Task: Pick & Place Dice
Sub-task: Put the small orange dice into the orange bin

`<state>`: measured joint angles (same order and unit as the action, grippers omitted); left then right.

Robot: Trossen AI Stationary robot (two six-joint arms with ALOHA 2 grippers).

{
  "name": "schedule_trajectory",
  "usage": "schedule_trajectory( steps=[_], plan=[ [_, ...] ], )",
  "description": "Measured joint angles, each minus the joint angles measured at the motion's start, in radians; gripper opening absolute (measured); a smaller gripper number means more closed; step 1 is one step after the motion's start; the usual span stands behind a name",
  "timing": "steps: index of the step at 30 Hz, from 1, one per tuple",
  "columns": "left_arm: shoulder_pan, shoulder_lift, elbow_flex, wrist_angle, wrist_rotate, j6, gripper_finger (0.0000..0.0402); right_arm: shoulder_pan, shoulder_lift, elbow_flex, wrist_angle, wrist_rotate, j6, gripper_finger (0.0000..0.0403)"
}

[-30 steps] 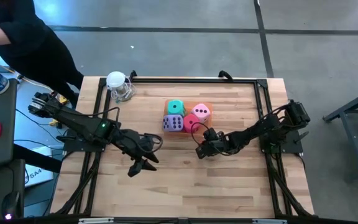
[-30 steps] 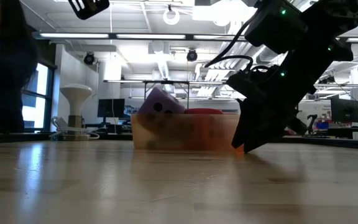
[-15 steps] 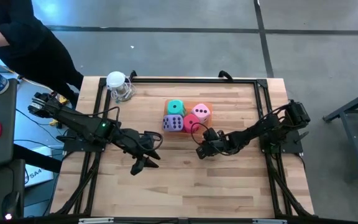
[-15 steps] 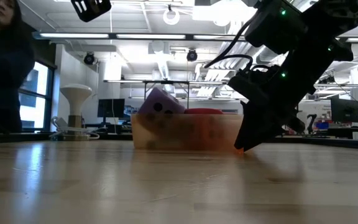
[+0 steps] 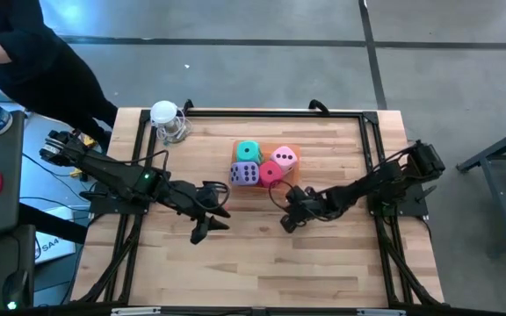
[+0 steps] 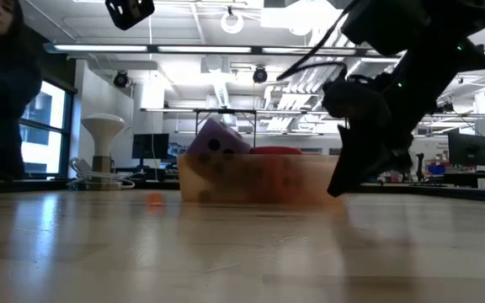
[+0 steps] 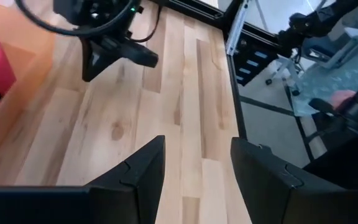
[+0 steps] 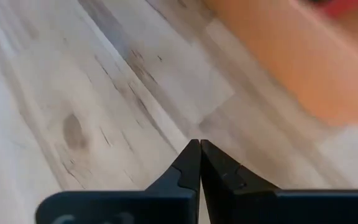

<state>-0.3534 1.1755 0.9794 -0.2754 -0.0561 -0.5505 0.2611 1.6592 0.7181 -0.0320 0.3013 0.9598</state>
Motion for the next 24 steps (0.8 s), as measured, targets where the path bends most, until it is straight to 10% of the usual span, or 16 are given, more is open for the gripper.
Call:
schedule_trajectory(
  steps=[12,24],
  plan=[
    [-0.005,0.012,-0.006,-0.296,-0.126,-0.042,0.0177,-0.012,-0.126,0.001,-0.042,0.022,-0.239,0.0003],
    [-0.051,0.195,-0.114,-0.105,-0.316,-0.050,0.0177,-0.040,-0.350,0.003,-0.175,0.036,-0.340,0.0003]
  ],
)
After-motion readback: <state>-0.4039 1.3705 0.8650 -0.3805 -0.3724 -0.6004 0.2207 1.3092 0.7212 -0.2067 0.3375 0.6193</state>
